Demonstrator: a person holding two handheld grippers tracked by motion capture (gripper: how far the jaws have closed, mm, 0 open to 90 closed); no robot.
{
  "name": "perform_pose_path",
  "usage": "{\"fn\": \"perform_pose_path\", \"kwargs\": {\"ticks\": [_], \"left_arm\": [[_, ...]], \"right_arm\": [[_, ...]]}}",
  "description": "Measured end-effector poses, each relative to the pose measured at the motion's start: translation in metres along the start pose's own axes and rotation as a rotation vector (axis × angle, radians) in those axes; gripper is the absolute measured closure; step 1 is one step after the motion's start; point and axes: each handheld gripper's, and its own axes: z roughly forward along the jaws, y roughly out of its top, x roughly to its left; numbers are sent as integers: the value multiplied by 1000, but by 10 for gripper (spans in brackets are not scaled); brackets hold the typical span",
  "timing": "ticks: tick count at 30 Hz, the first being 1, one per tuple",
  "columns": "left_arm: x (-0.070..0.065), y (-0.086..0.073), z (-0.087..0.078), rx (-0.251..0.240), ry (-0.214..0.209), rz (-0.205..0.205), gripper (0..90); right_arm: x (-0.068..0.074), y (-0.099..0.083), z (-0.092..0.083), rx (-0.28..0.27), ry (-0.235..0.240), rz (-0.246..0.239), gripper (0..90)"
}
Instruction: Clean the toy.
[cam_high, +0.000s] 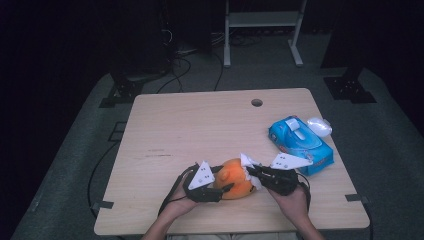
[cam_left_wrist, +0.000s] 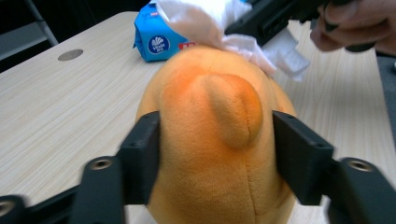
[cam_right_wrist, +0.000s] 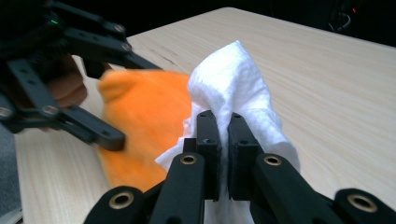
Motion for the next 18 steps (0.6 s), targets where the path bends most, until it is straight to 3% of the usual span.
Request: {"fn": "perform_pose_path", "kwargs": {"ticks": [2,5,7,9,11,13,16,18], "left_arm": [[-1,4,-2,-50,-4,2,256],[0,3,-3,-34,10,29,319],[4,-1,-4,-27,21,5,377],[11,-5,-6,-4,47,7,400],[16,-9,-9,-2,51,-30,405],[19,-9,-12,-7,45,-42,385],[17,-3,-13,-57,37,-46,259],[15,-1,-9,-39,48,-28,266]], "right_arm": [[6,3,2,-3,12,-16,847],[13,6,7,-11,58,-26,845],[7,5,6,-12,62,-3,846],[0,1,6,7,33,18,846],[-8,-7,5,22,14,53,846],[-12,-11,6,24,13,78,846],[-5,-7,8,14,19,50,845],[2,-2,9,1,44,45,845]]}}
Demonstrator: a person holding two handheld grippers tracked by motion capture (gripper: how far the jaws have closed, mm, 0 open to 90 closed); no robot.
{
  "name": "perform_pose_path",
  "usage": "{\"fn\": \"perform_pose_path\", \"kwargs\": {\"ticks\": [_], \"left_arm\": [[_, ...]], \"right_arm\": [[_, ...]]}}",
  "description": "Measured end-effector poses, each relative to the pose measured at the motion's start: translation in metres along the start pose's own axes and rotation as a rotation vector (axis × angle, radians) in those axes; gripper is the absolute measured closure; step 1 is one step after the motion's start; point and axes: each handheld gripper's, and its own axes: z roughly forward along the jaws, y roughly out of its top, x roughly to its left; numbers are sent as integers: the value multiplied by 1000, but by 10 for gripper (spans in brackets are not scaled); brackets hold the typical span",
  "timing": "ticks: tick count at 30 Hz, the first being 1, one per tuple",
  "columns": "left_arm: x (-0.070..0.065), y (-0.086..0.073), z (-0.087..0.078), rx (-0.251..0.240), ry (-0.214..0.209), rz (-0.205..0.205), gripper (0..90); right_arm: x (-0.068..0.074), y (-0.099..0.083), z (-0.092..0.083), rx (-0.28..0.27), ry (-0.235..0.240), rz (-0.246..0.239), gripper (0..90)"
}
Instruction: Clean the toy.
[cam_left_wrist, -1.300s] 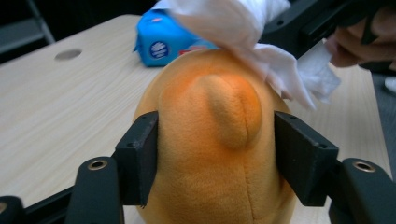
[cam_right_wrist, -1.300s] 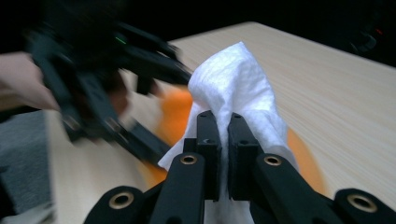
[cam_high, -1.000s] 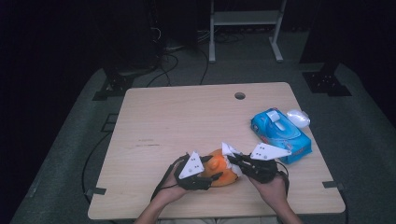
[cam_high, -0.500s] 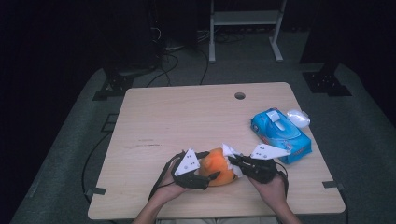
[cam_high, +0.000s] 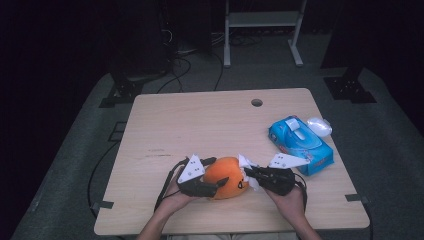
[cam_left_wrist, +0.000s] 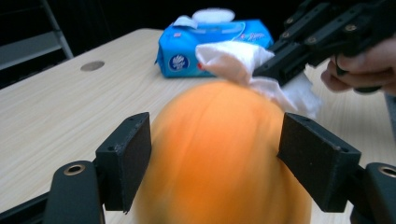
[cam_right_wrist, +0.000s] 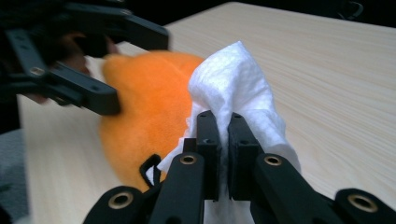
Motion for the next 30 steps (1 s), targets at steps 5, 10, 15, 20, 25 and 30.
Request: {"fn": "perform_pose_path", "kwargs": {"ticks": [5,10,15,20,25,30], "left_arm": [[5,-6,-1,35,20,-11,370],[12,-11,-5,45,28,-53,378],[14,-13,-6,50,29,-65,379],[15,-14,-5,51,33,-72,381],[17,-15,-6,54,35,-81,381],[17,-15,-6,55,33,-84,381]], "right_arm": [[-2,-4,1,12,-4,5,846],[-11,-14,5,61,-31,46,846],[4,-1,2,8,20,-4,845],[-2,-10,6,44,4,13,846],[5,-5,4,29,17,-6,845],[7,-7,8,39,29,-13,846]]}}
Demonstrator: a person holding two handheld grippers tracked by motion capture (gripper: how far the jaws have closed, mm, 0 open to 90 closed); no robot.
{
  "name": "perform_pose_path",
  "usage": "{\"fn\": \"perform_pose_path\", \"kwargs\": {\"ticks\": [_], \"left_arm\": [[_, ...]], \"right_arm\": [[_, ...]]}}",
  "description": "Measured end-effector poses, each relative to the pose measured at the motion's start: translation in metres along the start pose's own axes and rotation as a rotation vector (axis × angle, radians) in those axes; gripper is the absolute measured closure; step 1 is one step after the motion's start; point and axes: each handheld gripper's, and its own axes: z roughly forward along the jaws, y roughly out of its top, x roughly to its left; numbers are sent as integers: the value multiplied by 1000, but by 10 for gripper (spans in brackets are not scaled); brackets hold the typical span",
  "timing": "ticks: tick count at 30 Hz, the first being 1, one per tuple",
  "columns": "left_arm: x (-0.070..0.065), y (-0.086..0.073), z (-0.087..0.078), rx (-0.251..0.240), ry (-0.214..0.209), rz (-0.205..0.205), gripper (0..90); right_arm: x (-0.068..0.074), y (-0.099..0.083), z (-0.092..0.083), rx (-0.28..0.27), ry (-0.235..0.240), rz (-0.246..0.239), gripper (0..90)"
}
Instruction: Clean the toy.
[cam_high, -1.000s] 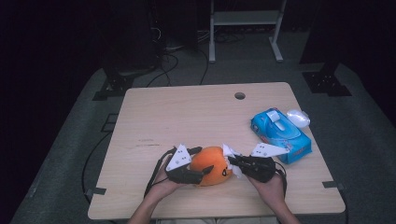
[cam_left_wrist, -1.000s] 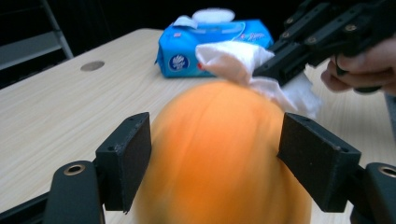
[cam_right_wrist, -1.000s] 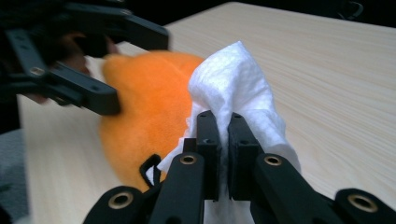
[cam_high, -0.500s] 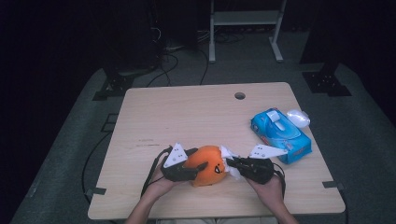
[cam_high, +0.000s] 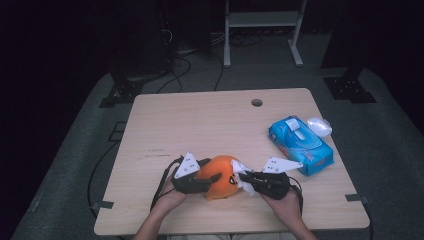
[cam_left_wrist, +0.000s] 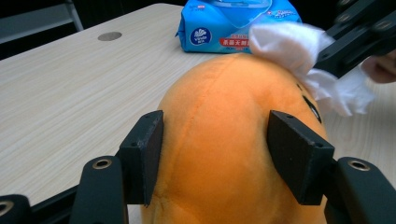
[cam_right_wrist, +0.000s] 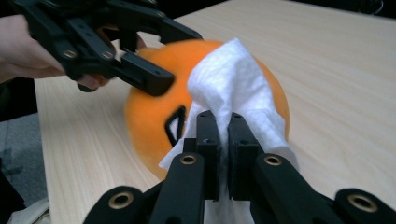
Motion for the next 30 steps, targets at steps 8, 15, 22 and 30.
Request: {"fn": "perform_pose_path", "kwargs": {"ticks": [8,15,22,30], "left_arm": [[-8,3,2,-4,-13,22,383],[-23,13,4,-17,-80,48,348],[-10,4,10,46,-66,-88,193],[-35,15,11,-10,-22,172,420]], "right_arm": [[-6,4,-6,-18,-30,21,845],[-13,1,-7,-17,-22,39,845],[-18,-4,-6,-6,-23,69,845],[-1,15,-14,-76,18,25,845]]}}
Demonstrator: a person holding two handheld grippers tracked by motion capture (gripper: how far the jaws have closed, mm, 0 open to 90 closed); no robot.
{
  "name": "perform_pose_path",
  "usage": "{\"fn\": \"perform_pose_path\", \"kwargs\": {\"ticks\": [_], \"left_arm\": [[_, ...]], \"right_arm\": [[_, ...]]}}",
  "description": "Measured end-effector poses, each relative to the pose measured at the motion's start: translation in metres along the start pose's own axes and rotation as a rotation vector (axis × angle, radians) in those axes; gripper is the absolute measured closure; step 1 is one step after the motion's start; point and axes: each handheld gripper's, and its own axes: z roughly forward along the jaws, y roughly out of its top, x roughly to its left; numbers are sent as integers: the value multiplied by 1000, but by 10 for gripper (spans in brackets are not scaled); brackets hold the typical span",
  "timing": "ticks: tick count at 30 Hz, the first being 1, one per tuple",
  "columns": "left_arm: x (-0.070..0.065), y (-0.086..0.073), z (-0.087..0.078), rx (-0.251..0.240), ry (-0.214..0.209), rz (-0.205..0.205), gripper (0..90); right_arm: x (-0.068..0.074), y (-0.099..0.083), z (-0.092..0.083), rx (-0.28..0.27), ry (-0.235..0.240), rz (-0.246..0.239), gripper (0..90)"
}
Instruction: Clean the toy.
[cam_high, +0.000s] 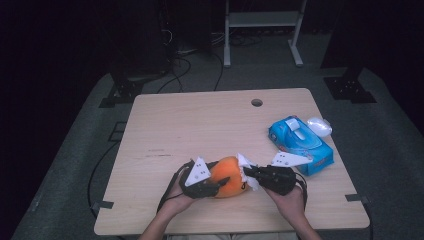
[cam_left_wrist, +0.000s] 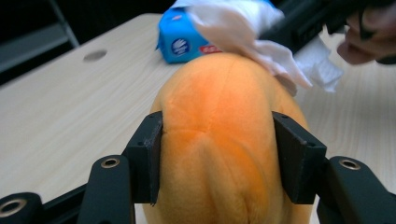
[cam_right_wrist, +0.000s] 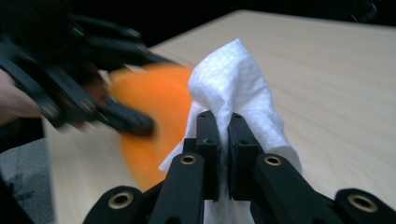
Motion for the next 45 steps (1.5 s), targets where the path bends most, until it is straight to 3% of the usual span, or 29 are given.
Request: {"fn": "perform_pose_path", "kwargs": {"ticks": [2,4,6,8,10,11,14,19,21,23,25,29,31,34,36,37,40,42,45], "left_arm": [[-7,3,2,0,-6,38,413],[-7,3,1,-11,-23,29,379],[-3,1,1,-28,-29,-33,281],[6,-1,1,-12,-23,-138,167],[9,-5,2,-7,-44,-172,183],[9,-5,2,-9,-46,-169,252],[5,-3,1,-2,-36,-115,339],[-11,4,6,-9,-41,4,364],[-14,4,5,-2,-38,27,367],[-11,2,4,2,-41,15,377],[-6,-1,2,21,-37,13,383],[3,-8,-3,29,-49,-64,367],[7,-7,-4,16,-62,-104,296],[8,-1,-4,-32,-58,-143,179],[8,0,-3,-35,-60,-155,172],[7,-2,-3,-18,-50,-133,219],[10,-7,-5,1,-47,-142,314],[12,-8,-6,13,-34,-138,332],[17,-12,-6,16,-28,-165,333]], "right_arm": [[8,5,0,-4,9,-44,845],[10,6,0,9,4,-57,846],[3,0,0,27,-4,-31,846],[-3,-5,0,42,-17,-15,846],[-9,-7,-1,39,-21,16,846],[-9,-6,-1,37,-25,12,846],[0,-1,0,32,-26,-17,845],[28,11,5,4,66,-89,845],[36,14,7,16,62,-125,846],[32,13,6,18,54,-111,846],[21,9,3,23,14,-90,846],[-11,-4,-6,45,-73,-2,845],[-18,-9,-7,50,-75,29,845],[-8,-7,-1,43,-50,5,845],[0,-4,2,38,-30,-21,844],[4,-3,3,36,-25,-38,844],[4,-4,4,43,-21,-35,844],[-3,-9,4,50,-20,0,842],[-10,-17,5,72,-40,19,843]]}}
